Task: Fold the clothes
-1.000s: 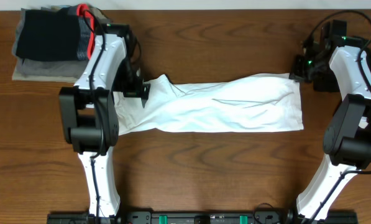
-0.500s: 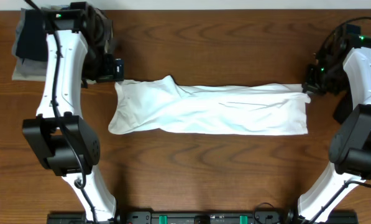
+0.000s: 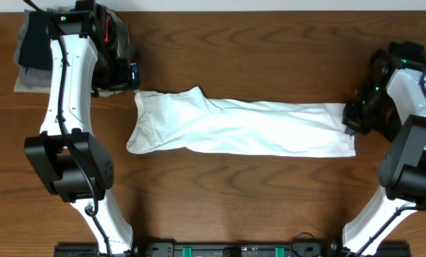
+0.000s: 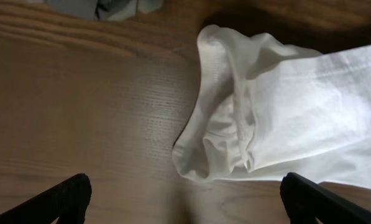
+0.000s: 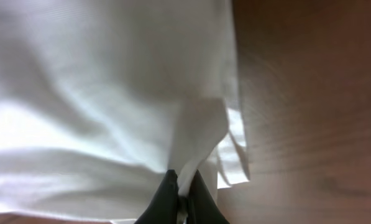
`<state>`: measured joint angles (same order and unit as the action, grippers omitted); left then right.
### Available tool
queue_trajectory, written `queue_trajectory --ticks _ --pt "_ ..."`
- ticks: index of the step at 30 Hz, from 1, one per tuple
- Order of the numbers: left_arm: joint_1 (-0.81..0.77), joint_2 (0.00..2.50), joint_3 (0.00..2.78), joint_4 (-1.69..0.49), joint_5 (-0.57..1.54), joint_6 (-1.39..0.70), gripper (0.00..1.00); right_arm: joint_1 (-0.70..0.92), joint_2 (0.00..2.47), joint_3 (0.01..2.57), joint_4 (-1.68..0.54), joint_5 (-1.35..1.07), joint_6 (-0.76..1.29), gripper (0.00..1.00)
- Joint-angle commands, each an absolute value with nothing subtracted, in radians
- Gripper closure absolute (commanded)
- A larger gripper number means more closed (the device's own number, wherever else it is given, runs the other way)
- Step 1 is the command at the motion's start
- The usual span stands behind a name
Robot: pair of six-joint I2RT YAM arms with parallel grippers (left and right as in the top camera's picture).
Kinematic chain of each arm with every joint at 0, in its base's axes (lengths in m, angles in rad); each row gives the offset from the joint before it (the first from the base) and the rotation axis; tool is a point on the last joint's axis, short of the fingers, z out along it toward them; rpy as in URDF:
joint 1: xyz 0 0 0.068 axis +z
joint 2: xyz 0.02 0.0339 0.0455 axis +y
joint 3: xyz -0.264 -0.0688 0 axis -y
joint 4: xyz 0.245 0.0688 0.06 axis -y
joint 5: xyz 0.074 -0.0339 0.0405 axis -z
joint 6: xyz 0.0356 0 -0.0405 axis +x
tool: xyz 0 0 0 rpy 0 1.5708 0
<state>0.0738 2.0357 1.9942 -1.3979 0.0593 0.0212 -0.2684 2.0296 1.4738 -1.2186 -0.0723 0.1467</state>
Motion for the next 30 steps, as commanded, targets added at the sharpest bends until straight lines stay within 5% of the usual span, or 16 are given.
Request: queue_trajectory --ticks 1,7,10,21,30 --pt "0.076 2.04 2.002 -1.385 0.048 0.01 0.02 -0.313 2.016 1.446 -1.217 -0.012 0.209 0.89" --pt "0.076 2.04 2.002 -1.373 0.048 0.009 0.02 -0.351 2.016 1.445 -1.167 -0.035 0.17 0.35" --pt "0.076 2.04 2.002 -1.373 0.048 0.009 0.02 -0.352 2.016 1.445 -1.124 -0.059 0.121 0.18" --pt "0.076 2.04 2.002 -1.374 0.048 0.009 0.02 -0.329 2.016 1.353 -0.98 -0.177 0.008 0.22" --pt "0.076 2.04 2.002 -1.351 0.048 0.009 0.02 -0.318 2.016 1.293 -0.96 -0.263 -0.028 0.42"
